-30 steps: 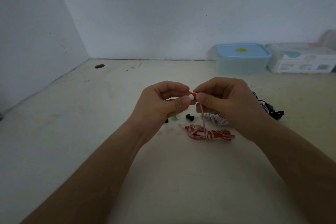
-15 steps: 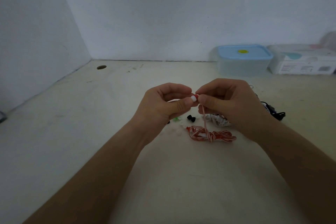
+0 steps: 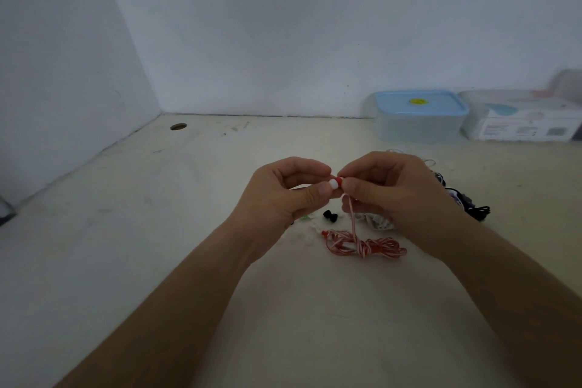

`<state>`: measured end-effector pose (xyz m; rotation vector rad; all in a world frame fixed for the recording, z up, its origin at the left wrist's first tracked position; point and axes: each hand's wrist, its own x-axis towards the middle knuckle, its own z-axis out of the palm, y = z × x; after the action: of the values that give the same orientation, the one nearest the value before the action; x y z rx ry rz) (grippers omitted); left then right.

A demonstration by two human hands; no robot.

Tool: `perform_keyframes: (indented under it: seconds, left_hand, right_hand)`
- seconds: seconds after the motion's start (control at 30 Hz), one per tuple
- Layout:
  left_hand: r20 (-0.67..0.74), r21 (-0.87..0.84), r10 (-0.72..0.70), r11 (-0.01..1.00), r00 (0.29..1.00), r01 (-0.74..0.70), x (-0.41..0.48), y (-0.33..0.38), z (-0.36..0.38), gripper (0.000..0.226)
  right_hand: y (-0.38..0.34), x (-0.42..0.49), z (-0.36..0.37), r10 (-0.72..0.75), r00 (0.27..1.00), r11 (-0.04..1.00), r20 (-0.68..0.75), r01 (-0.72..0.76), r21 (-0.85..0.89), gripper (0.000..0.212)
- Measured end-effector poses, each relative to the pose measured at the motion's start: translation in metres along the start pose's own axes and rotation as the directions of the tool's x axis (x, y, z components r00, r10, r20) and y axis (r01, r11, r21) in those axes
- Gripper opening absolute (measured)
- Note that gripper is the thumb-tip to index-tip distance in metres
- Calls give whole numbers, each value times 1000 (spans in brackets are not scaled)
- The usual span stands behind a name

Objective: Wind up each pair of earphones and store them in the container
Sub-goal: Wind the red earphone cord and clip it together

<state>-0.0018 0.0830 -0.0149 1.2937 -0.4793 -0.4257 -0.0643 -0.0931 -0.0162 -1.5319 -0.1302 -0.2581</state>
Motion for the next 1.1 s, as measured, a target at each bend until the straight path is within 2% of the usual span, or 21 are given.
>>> perform_keyframes:
  seconds: [0.07,0.2,0.27,0.33,0.4,0.5,0.57,0.7,0.77,0.83,1.0,1.1]
  left_hand:
    - [-7,6,3,1000,1000,-3,0,-1,0,30]
    - [-42,59,9,998,999,-6,1,-3,-1,29]
    - [-49,74,6,997,999,-2,1,-3,-2,29]
    - [-35,41,-5,999,999,6,2,-3,-2,28]
    - [-15,-7,-15,1000,1000,15,1,-1,-2,28]
    - [3,-16,-19,1000,1000,19,1,0,-2,32]
    - [1,-7,-12,1000,1000,12,1,0,-2,31]
    - [-27,21,-4,1000,1000,5,2,-3,-3,28]
    - [-27,34,-5,999,1000,5,3,-4,-4,28]
    - [-22,35,-8,999,1000,9,3,-3,-4,28]
    - [0,6,-6,1000,1000,6,2,-1,-2,27]
    - [11,2,-1,1000,1000,1,2,-1,-2,26]
  right_hand:
    - [1,0,0,-38,999,998,-13,38,-51,13]
    - [7,2,1,-230,973,905,0,214,-366,5]
    - [9,2,2,-255,967,884,4,235,-403,5]
    - [8,2,2,-219,976,921,-13,202,-333,5]
    - [6,1,2,-123,992,976,-27,116,-184,6]
    - [4,1,1,0,1000,1000,-7,0,-16,12]
    - [3,1,1,-10,1000,1000,-12,10,-25,11]
    - [6,1,3,-181,983,946,-14,170,-277,6]
    - [7,1,4,-209,978,920,-1,196,-338,5]
    - [6,1,3,-177,984,943,-11,166,-289,5]
    - [2,0,0,0,1000,999,2,0,-36,11]
    - [2,0,1,25,1000,1000,9,-25,3,16]
